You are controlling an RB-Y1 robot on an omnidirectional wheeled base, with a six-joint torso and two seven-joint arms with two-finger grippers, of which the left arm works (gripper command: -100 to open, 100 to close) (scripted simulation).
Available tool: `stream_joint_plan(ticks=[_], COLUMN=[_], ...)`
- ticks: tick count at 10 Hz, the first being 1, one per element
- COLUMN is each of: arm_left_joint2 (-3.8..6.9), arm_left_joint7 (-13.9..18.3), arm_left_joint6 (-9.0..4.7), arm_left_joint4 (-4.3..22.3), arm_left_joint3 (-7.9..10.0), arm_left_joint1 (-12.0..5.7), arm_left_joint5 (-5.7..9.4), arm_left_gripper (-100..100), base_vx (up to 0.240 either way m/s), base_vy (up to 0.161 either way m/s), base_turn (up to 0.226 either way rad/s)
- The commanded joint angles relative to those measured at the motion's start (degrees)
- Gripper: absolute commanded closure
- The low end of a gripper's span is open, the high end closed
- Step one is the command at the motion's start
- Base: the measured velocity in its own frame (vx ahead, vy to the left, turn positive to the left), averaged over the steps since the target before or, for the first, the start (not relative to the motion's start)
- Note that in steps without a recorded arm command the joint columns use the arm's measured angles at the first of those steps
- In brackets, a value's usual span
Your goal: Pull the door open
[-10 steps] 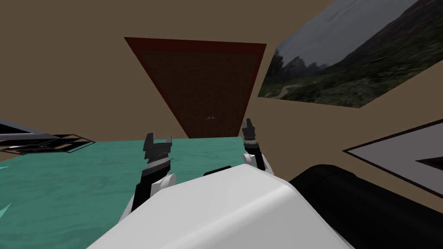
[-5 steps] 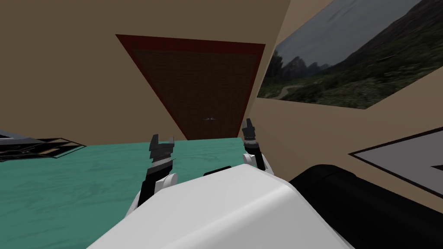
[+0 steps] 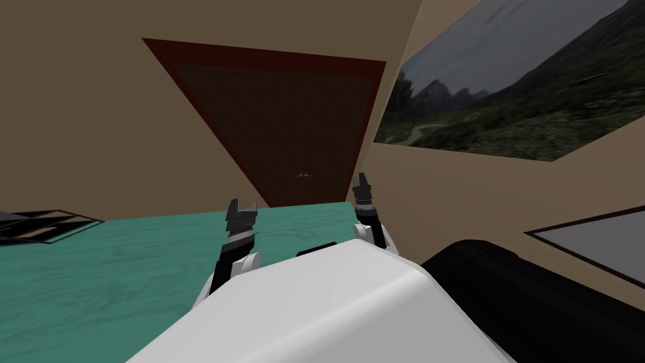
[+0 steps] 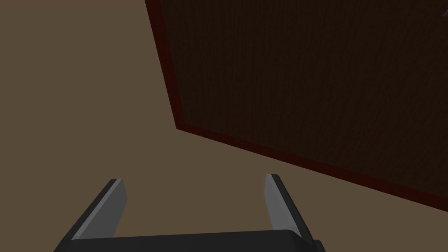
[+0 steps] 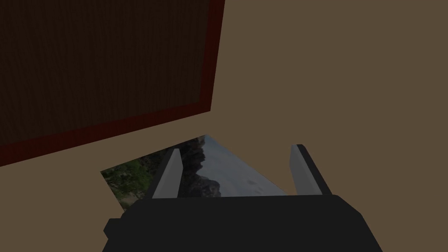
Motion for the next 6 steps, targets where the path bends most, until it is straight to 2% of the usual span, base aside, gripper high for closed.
stream_joint_plan(ticks=[1, 6], arm_left_joint2=[0.26, 1.12], arm_left_joint7=[0.06, 0.45], arm_left_joint6=[-0.65, -2.36], arm_left_joint4=[2.28, 8.61], arm_left_joint3=[-0.04, -0.04], arm_left_joint1=[-0.65, -2.35], arm_left_joint5=[-0.06, -0.14], arm_left_gripper=[-100, -100], base_vx=[0.132, 0.097], base_vy=[-0.005, -0.011], base_turn=[-0.054, -0.052])
